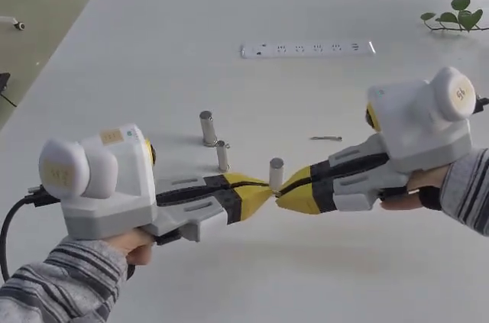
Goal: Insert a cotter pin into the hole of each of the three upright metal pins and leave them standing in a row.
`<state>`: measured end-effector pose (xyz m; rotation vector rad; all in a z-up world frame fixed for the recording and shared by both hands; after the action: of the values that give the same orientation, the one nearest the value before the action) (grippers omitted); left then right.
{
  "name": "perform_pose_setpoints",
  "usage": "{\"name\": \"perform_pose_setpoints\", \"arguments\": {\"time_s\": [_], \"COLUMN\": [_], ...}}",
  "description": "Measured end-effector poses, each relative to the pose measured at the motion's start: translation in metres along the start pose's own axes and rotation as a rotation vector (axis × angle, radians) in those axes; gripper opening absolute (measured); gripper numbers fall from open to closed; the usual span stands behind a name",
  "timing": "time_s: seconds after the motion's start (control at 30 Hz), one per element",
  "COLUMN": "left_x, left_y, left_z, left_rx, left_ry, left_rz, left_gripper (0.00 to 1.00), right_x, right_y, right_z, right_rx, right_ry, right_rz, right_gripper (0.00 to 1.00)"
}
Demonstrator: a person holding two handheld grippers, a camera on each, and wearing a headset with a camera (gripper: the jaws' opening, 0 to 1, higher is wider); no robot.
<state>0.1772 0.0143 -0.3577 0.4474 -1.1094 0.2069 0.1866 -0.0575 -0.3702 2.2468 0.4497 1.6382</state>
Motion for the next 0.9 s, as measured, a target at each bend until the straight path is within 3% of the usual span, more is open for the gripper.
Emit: {"name": "perform_pose_setpoints", "arguments": {"time_s": [0.2, 0.4, 0.5, 0.57, 0.7, 0.9], "left_x": [-0.005, -0.005, -0.008, -0.01, -0.012, -0.01], "left_y": [-0.003, -0.006, -0.007, -0.008, -0.009, -0.015], "left_z": [0.001, -0.005, -0.01, -0.013, -0.019, -0.028], "left_rx": [0.008, 0.034, 0.062, 0.077, 0.109, 0.192], "left_ry": [-0.034, -0.059, -0.082, -0.094, -0.115, -0.165], "left_rz": [-0.026, -0.037, -0.059, -0.068, -0.074, -0.053], "left_gripper": [0.01, 0.03, 0.06, 0.13, 0.15, 0.2], "right_x": [-0.005, -0.009, -0.014, -0.016, -0.015, -0.018], "right_y": [-0.001, -0.001, 0.003, 0.005, 0.012, 0.019], "right_z": [-0.002, -0.001, 0.007, 0.012, 0.022, 0.037], "right_rx": [0.005, -0.009, -0.044, -0.065, -0.101, -0.127], "right_ry": [0.068, 0.105, 0.146, 0.157, 0.174, 0.174], "right_rz": [-0.062, -0.111, -0.17, -0.19, -0.225, -0.279], "right_gripper": [0.0, 0.0, 0.0, 0.0, 0.0, 0.0]}}
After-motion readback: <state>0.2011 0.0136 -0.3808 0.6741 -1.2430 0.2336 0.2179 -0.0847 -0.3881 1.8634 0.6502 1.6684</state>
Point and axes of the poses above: the centre of the closed fingertips' face, and the gripper's own axes: y roughly backward along the fingers, z roughly to its right, x roughly out of its top, the point moved 4 cm from there along y, roughly backward along the fingers, and after that the axes turned 1 degree about z, right-handed, at the moved point
